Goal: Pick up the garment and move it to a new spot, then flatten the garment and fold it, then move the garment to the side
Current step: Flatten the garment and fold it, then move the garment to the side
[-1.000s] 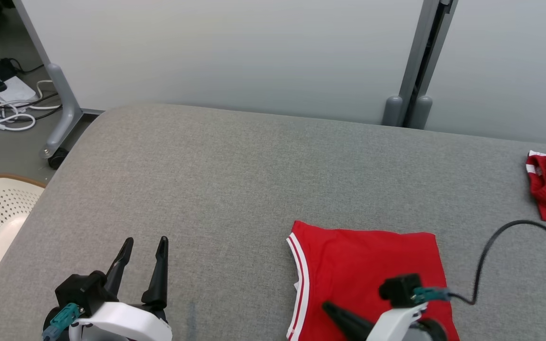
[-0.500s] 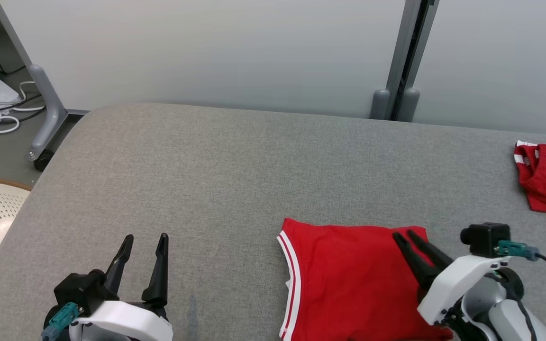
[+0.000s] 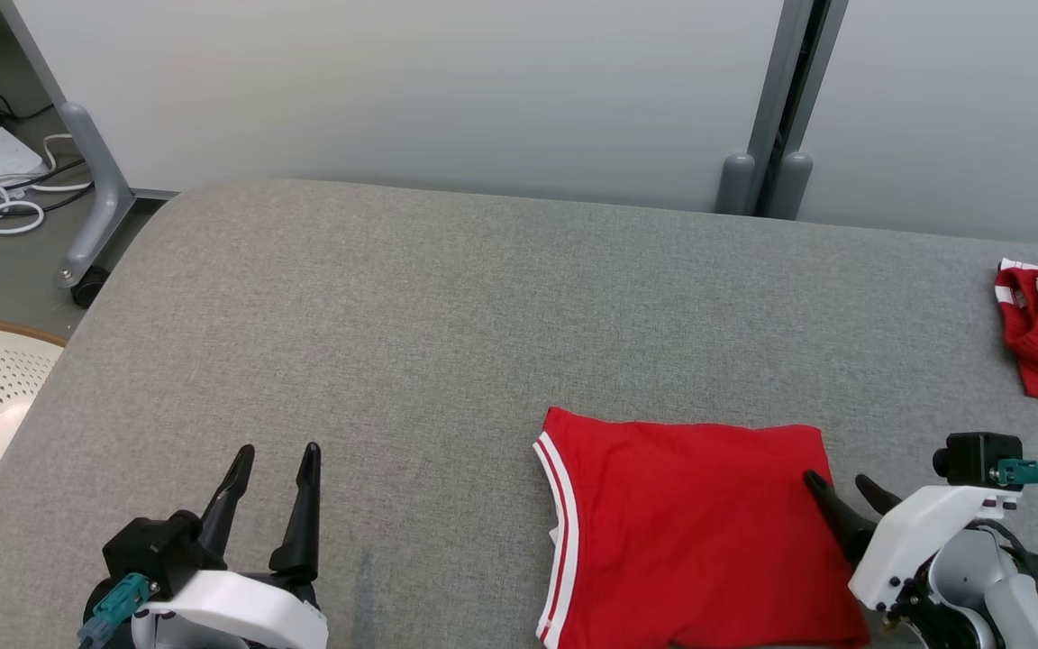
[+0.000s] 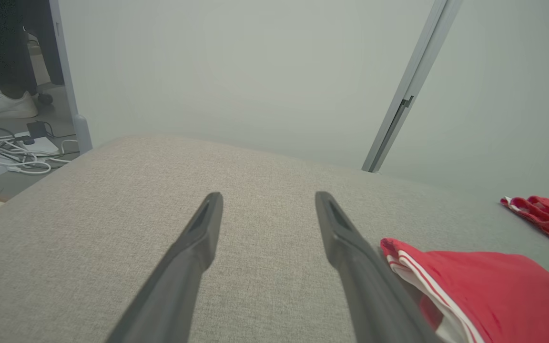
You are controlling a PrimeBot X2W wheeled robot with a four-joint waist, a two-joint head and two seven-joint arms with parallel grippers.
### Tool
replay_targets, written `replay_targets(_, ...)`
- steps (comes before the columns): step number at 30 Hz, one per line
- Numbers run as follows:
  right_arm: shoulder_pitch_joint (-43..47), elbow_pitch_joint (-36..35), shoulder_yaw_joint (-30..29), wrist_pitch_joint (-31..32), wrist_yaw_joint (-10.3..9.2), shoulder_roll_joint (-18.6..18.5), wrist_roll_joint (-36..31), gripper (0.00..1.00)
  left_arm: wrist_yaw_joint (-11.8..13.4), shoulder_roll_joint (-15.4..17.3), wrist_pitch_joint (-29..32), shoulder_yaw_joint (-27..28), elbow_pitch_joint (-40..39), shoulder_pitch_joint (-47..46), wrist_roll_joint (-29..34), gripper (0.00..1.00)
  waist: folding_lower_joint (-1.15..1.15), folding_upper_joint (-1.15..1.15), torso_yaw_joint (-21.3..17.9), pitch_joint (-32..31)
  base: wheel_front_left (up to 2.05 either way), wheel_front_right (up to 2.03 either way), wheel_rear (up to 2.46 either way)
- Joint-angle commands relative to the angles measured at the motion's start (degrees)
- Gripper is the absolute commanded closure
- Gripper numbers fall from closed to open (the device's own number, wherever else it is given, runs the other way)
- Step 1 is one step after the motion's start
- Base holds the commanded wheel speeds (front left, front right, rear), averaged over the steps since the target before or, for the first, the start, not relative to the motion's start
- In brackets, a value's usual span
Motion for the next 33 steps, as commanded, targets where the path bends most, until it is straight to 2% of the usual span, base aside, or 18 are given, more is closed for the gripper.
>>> replay_targets(1,-0.9,1.7,-1.0,1.9,0.13,-0.1,0.2,0.0,-0.3,0.0,-0.2,0.1,0.1,-1.1,0.5,0.0,0.0,0.0,0.1,0.1,0.0,0.0,0.0)
replay_targets(9,-3.9,9.1,-4.5,7.6,0.13,1.8,0.3,0.0,-0.4,0.1,-0.2,-0.2,0.3,-1.6,0.4,0.0,0.0,0.0,0.5,1.0,0.0,0.0,0.0)
replay_targets(19,-5.7,17.8,-7.3,17.0,0.07,6.2,4.3,0.0,-0.4,0.0,-0.2,-0.5,0.8,-2.2,0.3,0.0,0.0,0.0,1.4,1.3,0.0,0.0,0.0)
replay_targets(20,-5.8,17.9,-7.2,17.5,0.07,6.4,4.4,0.04,-0.4,0.0,-0.2,-0.5,0.9,-2.3,0.3,0.0,0.0,0.0,1.5,1.3,0.0,0.0,0.0)
replay_targets(21,-5.8,17.8,-7.1,17.4,0.07,6.4,4.5,0.46,-0.4,0.0,-0.2,-0.5,0.9,-2.3,0.2,0.0,0.0,0.0,1.6,1.2,0.0,0.0,0.0)
replay_targets(22,-5.9,17.4,-7.2,16.8,0.07,6.4,4.6,0.7,-0.3,0.0,-0.2,-0.5,0.9,-2.2,0.2,0.0,0.0,0.0,1.7,1.2,0.0,0.0,0.0)
replay_targets(23,-6.0,16.9,-7.2,16.3,0.07,6.3,4.7,1.0,-0.3,0.1,-0.2,-0.5,0.9,-2.2,0.2,0.0,0.0,0.0,1.7,1.1,0.0,0.0,0.0)
replay_targets(33,-7.8,9.9,-3.9,9.5,0.08,3.2,4.2,1.0,-0.1,0.0,-0.2,-0.6,0.3,-2.1,0.3,0.0,0.0,0.0,0.8,1.2,0.0,0.0,0.0)
